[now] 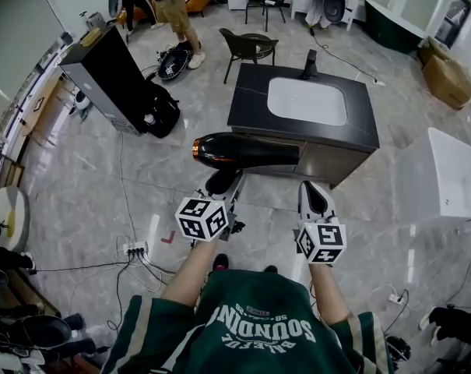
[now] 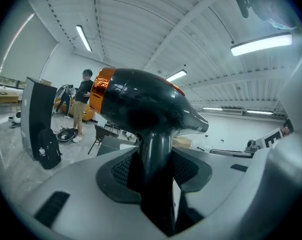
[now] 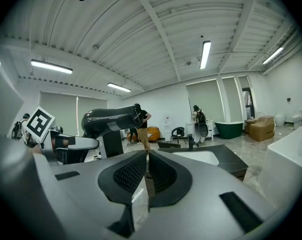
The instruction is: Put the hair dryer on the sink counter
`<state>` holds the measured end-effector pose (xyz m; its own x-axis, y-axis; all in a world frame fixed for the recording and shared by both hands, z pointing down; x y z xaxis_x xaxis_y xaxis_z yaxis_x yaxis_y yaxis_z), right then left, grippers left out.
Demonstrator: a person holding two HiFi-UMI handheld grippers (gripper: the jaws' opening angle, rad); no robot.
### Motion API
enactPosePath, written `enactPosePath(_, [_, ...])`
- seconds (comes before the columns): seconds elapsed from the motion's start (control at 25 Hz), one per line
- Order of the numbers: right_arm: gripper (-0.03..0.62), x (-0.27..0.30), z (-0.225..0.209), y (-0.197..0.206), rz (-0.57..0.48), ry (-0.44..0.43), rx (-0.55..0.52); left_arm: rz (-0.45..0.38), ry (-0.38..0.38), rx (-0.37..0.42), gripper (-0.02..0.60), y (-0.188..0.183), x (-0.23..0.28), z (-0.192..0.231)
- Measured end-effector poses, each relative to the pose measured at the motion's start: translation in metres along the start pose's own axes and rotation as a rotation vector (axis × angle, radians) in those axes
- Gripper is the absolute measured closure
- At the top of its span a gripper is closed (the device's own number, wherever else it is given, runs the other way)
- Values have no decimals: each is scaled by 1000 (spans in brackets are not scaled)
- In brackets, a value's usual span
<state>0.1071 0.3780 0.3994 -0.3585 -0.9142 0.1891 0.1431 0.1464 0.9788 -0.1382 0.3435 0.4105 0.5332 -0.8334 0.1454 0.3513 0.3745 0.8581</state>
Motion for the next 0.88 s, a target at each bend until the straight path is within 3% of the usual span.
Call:
enactPosePath(0.52, [549, -30, -53, 13, -5, -85, -11, -22, -73, -6, 407, 31, 10, -56])
enactPosePath(0.88, [549, -12, -72, 16, -9, -72, -8, -23, -65, 5, 407, 25, 39, -53])
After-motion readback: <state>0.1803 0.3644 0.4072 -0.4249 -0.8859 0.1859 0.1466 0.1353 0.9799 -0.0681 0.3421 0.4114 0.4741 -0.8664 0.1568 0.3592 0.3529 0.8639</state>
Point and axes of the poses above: the fingertips, and each gripper's own axes: x forward along the fingers, z to its left, y out of its underside, the point moved 7 cm from there along -x, backward along the fingers, and after that the axes turned 10 degrees about -x, right-handed, at the moved point
